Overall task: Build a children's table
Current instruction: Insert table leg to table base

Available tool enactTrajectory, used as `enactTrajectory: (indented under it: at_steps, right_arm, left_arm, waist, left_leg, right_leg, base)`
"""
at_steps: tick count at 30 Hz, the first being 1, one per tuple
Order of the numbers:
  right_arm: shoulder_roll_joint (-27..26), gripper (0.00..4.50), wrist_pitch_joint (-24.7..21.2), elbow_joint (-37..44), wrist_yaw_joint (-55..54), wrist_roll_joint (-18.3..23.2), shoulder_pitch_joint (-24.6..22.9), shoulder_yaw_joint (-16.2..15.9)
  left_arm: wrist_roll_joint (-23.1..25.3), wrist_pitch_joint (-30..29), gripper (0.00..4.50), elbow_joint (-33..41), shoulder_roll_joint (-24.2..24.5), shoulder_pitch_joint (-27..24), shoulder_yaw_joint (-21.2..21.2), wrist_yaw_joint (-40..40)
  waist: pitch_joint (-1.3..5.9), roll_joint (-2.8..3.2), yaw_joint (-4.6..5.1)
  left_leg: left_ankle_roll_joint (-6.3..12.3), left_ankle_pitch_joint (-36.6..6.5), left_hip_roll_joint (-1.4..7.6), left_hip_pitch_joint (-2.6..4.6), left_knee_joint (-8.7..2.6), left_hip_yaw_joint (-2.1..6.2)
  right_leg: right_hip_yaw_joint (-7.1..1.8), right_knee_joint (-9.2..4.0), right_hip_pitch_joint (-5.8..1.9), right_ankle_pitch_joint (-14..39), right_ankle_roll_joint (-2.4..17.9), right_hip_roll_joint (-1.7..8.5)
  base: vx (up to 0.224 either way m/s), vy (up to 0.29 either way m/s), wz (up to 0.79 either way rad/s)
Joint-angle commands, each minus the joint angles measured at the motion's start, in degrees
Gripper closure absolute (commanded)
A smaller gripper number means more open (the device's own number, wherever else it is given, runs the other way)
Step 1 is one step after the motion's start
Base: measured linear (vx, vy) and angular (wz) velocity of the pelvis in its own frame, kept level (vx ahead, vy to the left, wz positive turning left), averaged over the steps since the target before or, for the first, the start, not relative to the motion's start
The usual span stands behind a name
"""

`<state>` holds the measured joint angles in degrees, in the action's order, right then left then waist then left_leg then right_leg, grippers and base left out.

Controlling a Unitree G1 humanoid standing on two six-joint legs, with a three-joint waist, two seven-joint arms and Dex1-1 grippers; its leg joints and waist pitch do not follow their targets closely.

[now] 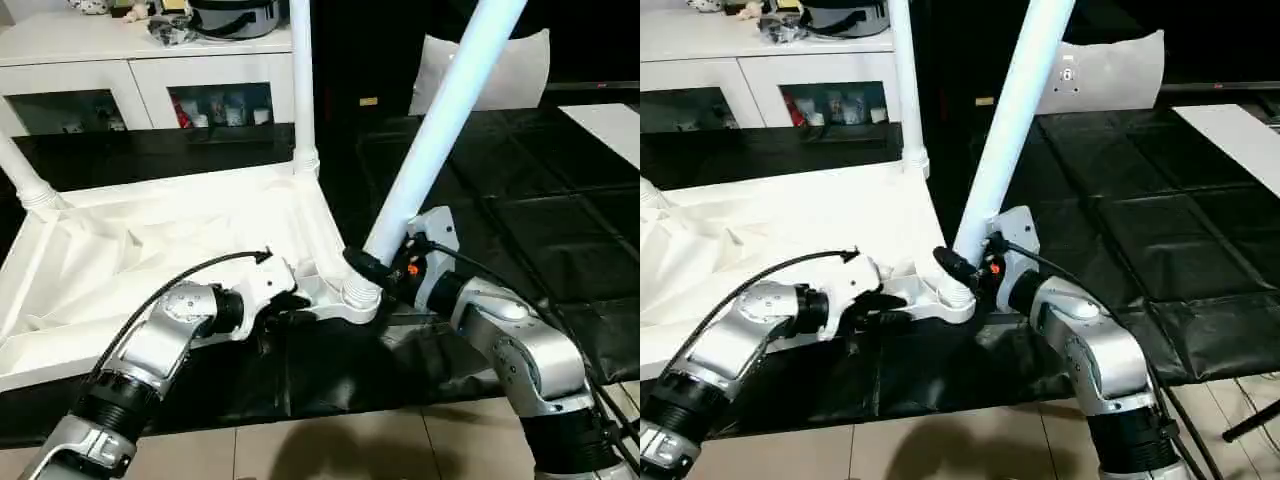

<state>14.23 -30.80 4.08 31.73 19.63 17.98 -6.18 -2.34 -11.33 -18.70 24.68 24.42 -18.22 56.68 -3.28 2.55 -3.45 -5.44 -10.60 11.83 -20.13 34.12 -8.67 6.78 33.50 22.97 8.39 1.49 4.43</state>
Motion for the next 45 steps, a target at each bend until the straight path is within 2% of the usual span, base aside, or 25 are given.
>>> enactTrajectory:
  at_steps: [1,2,6,8,10,11,12,15,18,21,22,23,24,26,27,28,30,31,32,33,38,45]
  right_arm:
    - [0.0,2.59,0.8,-0.2,0.4,-0.1,0.5,-0.1]
    - [0.0,2.59,0.8,-0.2,0.4,-0.1,0.5,-0.1]
    - [0.0,2.59,0.8,-0.3,0.7,-0.2,0.5,-0.3]
    - [0.1,2.59,0.9,-0.4,0.9,-0.4,0.5,-0.4]
    - [0.1,2.59,0.9,-0.4,1.0,-0.4,0.5,-0.5]
    - [0.1,2.59,1.0,-0.4,1.0,-0.4,0.5,-0.5]
    - [0.2,2.59,1.0,-0.4,1.0,-0.4,0.5,-0.5]
    - [0.3,2.59,0.8,-0.2,1.1,-0.4,0.4,-0.5]
    - [1.0,2.59,0.0,-0.1,1.9,-0.4,0.5,-1.0]
    - [2.0,2.59,-1.4,-0.4,3.3,-0.5,0.9,-2.0]
    - [2.8,2.59,-2.0,-0.7,4.5,-0.7,1.3,-2.8]
    - [3.3,2.59,-2.5,-1.0,5.2,-0.8,1.6,-3.4]
    - [3.9,2.59,-3.0,-1.4,6.0,-1.0,1.9,-3.9]
    - [4.8,2.59,-3.4,-2.1,7.0,-1.2,2.6,-4.4]
    - [5.0,2.59,-3.4,-2.3,7.2,-1.3,2.7,-4.5]
    - [5.2,2.59,-3.4,-2.6,7.4,-1.4,2.9,-4.6]
    - [5.8,2.59,-3.1,-3.6,8.0,-1.7,3.5,-4.8]
    - [6.3,2.59,-3.0,-4.4,8.7,-1.8,3.9,-4.8]
    - [6.4,2.59,-3.0,-4.7,8.9,-1.7,4.1,-4.8]
    - [6.4,2.59,-3.1,-5.0,9.1,-1.6,4.2,-4.8]
    - [6.3,2.59,-3.8,-5.8,10.9,-0.6,4.6,-4.9]
    - [7.0,2.59,-5.4,-4.6,13.3,1.2,4.0,-4.5]
  left_arm:
    - [0.2,0.6,3.49,-1.4,0.5,-0.1,0.3,0.8]
    - [0.2,0.8,3.79,-1.8,0.5,0.1,0.3,1.0]
    - [0.6,2.3,3.91,-5.0,0.5,1.5,0.1,1.6]
    - [0.7,2.9,4.22,-6.8,0.4,2.5,-0.1,2.2]
    - [0.9,3.2,4.32,-7.4,0.5,2.8,-0.3,2.7]
    - [1.1,3.5,4.38,-7.8,0.6,3.2,-0.7,3.3]
    - [1.1,3.5,4.45,-7.9,0.6,3.2,-0.7,3.6]
    - [1.8,4.2,4.49,-8.6,0.9,3.8,-1.5,4.3]
    - [3.5,5.9,4.5,-9.7,1.5,4.3,-2.6,4.7]
    - [4.0,6.5,4.5,-9.8,1.9,4.2,-2.9,5.1]
    - [4.2,7.1,4.5,-9.2,2.2,4.0,-3.1,5.6]
    - [4.0,7.5,4.5,-8.5,2.3,3.7,-3.1,6.0]
    - [3.6,7.9,4.5,-7.6,2.4,3.3,-3.1,6.8]
    - [2.7,8.2,4.5,-5.5,2.8,2.6,-3.3,8.5]
    - [2.5,8.3,4.5,-5.1,2.9,2.4,-3.4,8.9]
    - [2.3,8.4,4.5,-4.6,3.1,2.3,-3.6,9.5]
    - [2.0,8.6,4.5,-3.4,3.6,1.9,-3.7,10.3]
    - [2.0,9.0,4.5,-3.0,3.8,1.9,-4.0,10.8]
    - [2.0,9.2,4.5,-2.8,4.0,1.8,-4.2,11.3]
    - [2.0,9.5,4.5,-2.6,4.2,1.8,-4.4,11.8]
    - [2.7,10.2,4.5,-1.8,4.5,1.8,-5.1,12.3]
    - [4.0,10.9,4.5,-3.9,3.8,3.1,-5.0,10.6]
  waist:
    - [4.08,0.24,-0.11]
    - [4.08,0.14,-0.09]
    - [3.97,0.17,-0.1]
    - [3.94,0.29,-0.1]
    - [3.9,0.19,-0.07]
    - [3.85,0.44,-0.05]
    - [3.93,0.36,0.04]
    - [4.05,0.42,0.19]
    - [4.2,0.56,0.0]
    - [4.16,0.52,-0.05]
    - [4.15,0.25,-0.05]
    - [4.12,0.34,-0.1]
    - [4.15,-0.04,-0.1]
    - [4.11,-0.32,-0.03]
    - [4.17,-0.27,-0.03]
    - [4.17,-0.62,-0.1]
    - [4.26,-0.32,-0.23]
    - [4.25,-1.15,-0.19]
    - [4.35,-0.73,-0.46]
    - [4.31,-0.68,-0.44]
    - [4.18,-0.98,-0.58]
    - [4.26,-0.76,-0.98]
  left_leg:
    - [1.48,-15.0,0.5,0.05,-4.0,-0.04]
    - [1.5,-15.0,0.45,0.0,-3.98,-0.07]
    - [1.53,-15.5,0.31,0.14,-3.97,-0.12]
    - [1.48,-15.9,0.22,0.25,-3.91,-0.13]
    - [1.4,-16.2,0.27,0.22,-3.95,-0.06]
    - [1.37,-16.6,0.23,0.27,-3.97,-0.01]
    - [1.25,-16.7,0.29,0.18,-4.04,0.09]
    - [1.29,-16.6,0.44,0.16,-4.15,0.2]
    - [1.29,-15.6,0.6,0.14,-4.18,0.16]
    - [1.32,-15.4,0.6,0.15,-4.15,0.05]
    - [1.48,-15.2,0.57,0.06,-4.13,-0.01]
    - [1.54,-15.2,0.54,0.08,-4.13,0.04]
    - [1.74,-14.4,0.51,-0.06,-4.09,-0.03]
    - [1.94,-13.8,0.58,-0.05,-4.01,-0.12]
    - [1.94,-13.5,0.63,-0.09,-4.02,-0.09]
    - [2.13,-12.6,0.72,-0.08,-4.01,-0.16]
    - [2.2,-11.9,0.89,0.05,-4.0,-0.26]
    - [2.25,-11.8,0.93,-0.07,-4.09,-0.35]
    - [2.19,-11.5,0.95,0.02,-4.1,-0.26]
    - [2.25,-11.5,0.96,0.0,-4.09,-0.32]
    - [1.95,-12.7,0.88,0.08,-4.13,-0.41]
    - [1.75,-13.3,0.97,0.26,-4.16,-0.33]
  right_leg:
    - [-2.56,-5.16,-3.07,25.6,4.2,3.41]
    - [-2.57,-5.17,-3.12,25.7,4.1,3.44]
    - [-2.48,-5.44,-2.98,27.1,3.6,3.38]
    - [-2.4,-5.63,-2.93,28.3,3.2,3.45]
    - [-2.33,-5.78,-2.95,29.3,2.7,3.51]
    - [-2.24,-5.92,-2.89,29.8,2.5,3.48]
    - [-2.21,-5.82,-3.05,29.5,2.5,3.5]
    - [-2.29,-5.65,-3.12,27.6,3.1,3.49]
    - [-2.59,-5.16,-3.25,24.2,4.7,3.52]
    - [-2.67,-5.04,-3.3,23.6,5.3,3.56]
    - [-2.65,-5.03,-3.42,23.8,5.3,3.52]
    - [-2.62,-5.01,-3.42,24.2,5.2,3.52]
    - [-2.66,-4.96,-3.55,24.6,4.9,3.61]
    - [-2.63,-5.07,-3.36,26.3,4.5,3.78]
    - [-2.69,-5.03,-3.4,26.2,4.5,3.83]
    - [-2.79,-4.92,-3.28,25.8,4.6,3.85]
    - [-2.97,-4.8,-3.13,24.1,5.3,3.8]
    - [-2.97,-4.7,-3.22,23.1,5.5,3.64]
    - [-3.01,-4.41,-3.26,22.6,5.9,3.82]
    - [-3.02,-4.45,-3.17,22.4,6.0,3.77]
    - [-2.98,-4.71,-3.19,24.3,5.3,3.79]
    - [-2.9,-4.93,-3.07,25.1,4.6,3.76]
  base:
    - [0.0,0.0,0.0]
    - [0.0,0.0,0.0]
    - [0.0,0.0,0.0]
    - [0.0,0.0,0.0]
    - [0.0,0.0,0.0]
    - [0.0,0.0,0.0]
    - [0.0,0.0,0.0]
    - [0.0,0.0,0.0]
    - [0.0,0.0,0.0]
    - [0.0,0.0,0.0]
    - [0.0,0.0,0.0]
    - [0.0,0.0,0.0]
    - [0.0,0.0,0.0]
    - [0.0,0.0,0.0]
    - [0.0,0.0,0.0]
    - [0.0,0.0,0.0]
    - [0.0,0.0,0.0]
    - [0.0,0.0,0.0]
    - [0.0,0.0,0.0]
    - [0.0,0.0,0.0]
    - [0.0,0.0,0.0]
    - [0.0,0.0,0.0]
